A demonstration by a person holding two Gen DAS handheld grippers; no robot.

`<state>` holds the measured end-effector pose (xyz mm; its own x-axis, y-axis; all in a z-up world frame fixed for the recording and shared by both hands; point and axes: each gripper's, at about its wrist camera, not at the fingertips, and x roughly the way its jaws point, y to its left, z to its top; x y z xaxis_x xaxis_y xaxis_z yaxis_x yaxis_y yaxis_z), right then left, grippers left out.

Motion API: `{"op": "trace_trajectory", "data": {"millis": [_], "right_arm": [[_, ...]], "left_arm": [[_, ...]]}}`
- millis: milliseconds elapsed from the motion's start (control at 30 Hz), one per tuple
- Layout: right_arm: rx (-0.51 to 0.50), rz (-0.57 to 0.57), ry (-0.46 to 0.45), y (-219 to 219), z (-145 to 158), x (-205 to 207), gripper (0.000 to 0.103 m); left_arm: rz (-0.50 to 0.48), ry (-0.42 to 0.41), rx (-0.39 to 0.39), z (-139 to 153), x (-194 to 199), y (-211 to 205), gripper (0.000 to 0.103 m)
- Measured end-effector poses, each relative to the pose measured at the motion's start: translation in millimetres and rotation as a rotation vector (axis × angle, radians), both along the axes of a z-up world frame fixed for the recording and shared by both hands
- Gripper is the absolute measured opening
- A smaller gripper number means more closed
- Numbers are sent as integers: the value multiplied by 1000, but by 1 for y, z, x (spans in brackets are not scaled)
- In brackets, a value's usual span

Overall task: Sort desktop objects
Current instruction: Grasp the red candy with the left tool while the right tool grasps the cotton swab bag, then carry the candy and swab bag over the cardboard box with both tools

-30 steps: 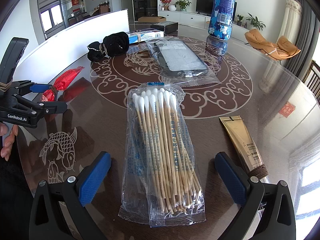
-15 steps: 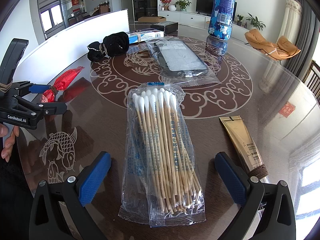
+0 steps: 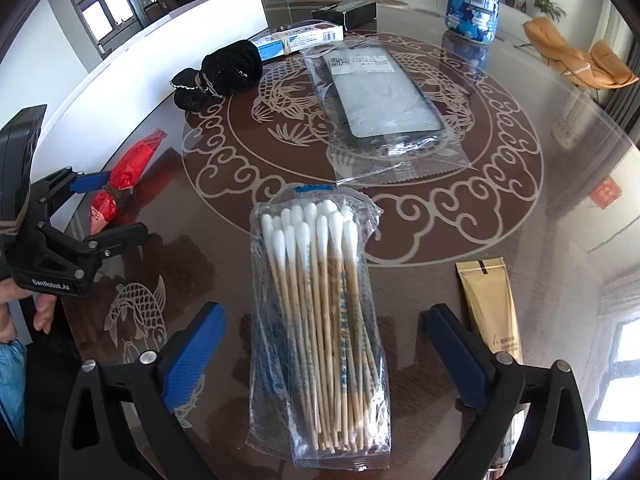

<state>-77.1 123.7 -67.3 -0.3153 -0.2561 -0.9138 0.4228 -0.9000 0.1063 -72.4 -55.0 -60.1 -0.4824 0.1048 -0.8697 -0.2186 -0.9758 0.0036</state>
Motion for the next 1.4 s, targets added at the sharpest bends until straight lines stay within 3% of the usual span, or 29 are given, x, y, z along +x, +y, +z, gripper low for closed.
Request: {"op": "trace_trajectory", "data": {"millis": [33,67,100,133,200,300,433,867,1167,1400], "right_arm": [[12,17,4,-4,1,-1,79],[39,35,23,-9,3,0,53],[66,46,35,-12,5,1,37],[71,35,34,-12,8,1,35],[15,1,41,-8,18,5,33],[-33,-18,91,-7,37,15,33],[-76,-41,91,-6,46,19,33],[-95,-43,106,-6,50,30,33],[-123,-43,120,-7,55,37,33],[-129,-50,128,-2,57,40,33]], "left_arm": [[-3,14,3,3,1,0,68],[-5,24,8,6,1,-1,55],[-5,29,11,9,3,-3,26],[-4,23,31,10,3,-6,21],[6,22,109,13,7,-14,21],[-1,65,123,23,17,-15,20],[5,96,135,30,26,-17,20],[23,163,156,41,35,-16,19],[39,209,275,53,38,-29,18],[38,241,297,59,43,-27,17]]}}
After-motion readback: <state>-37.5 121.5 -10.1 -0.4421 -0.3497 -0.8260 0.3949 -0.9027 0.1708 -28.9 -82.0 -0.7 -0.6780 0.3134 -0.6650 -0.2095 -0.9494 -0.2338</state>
